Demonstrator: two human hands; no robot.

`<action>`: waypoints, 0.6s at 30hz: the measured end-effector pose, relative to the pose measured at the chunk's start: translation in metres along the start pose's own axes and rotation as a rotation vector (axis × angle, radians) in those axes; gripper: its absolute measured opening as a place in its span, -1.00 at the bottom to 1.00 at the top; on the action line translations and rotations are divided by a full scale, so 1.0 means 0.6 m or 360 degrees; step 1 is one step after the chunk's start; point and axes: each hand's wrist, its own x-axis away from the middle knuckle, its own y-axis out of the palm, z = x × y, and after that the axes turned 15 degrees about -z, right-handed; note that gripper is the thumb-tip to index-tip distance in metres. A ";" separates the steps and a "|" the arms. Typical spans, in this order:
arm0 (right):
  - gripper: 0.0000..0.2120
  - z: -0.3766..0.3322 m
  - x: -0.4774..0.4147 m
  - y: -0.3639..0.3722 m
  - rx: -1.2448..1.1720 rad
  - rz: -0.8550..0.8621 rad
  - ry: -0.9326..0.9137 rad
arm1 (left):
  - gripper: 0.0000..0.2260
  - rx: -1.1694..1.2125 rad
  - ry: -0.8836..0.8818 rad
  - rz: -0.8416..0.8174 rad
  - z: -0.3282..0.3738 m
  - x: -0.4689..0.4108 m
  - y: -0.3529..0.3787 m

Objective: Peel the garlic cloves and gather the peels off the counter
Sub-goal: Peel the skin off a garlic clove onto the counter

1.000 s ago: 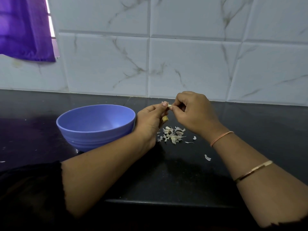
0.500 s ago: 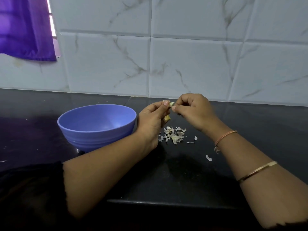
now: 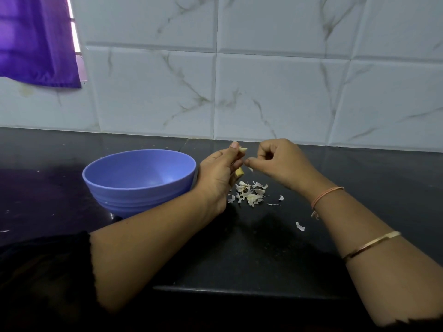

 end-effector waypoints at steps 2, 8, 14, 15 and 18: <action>-0.77 0.004 -0.004 0.001 -0.0091 -0.0002 -0.0036 | -0.82 -0.0035 -0.0016 0.0022 -0.001 -0.002 -0.001; -0.86 0.003 -0.004 0.003 -0.0407 -0.0029 -0.0048 | -0.79 -0.0136 -0.0064 0.0063 -0.003 -0.003 -0.006; -0.94 -0.002 -0.004 0.006 -0.0481 0.0068 -0.0283 | -0.81 -0.0121 -0.0103 0.0057 -0.002 -0.003 -0.004; -0.91 -0.002 -0.004 0.008 -0.0489 0.0041 -0.0303 | -0.81 -0.0129 -0.0115 0.0052 -0.002 -0.003 -0.004; -0.84 0.000 -0.006 0.011 -0.0452 0.0032 -0.0329 | -0.80 -0.0176 -0.0145 0.0053 -0.002 -0.002 -0.005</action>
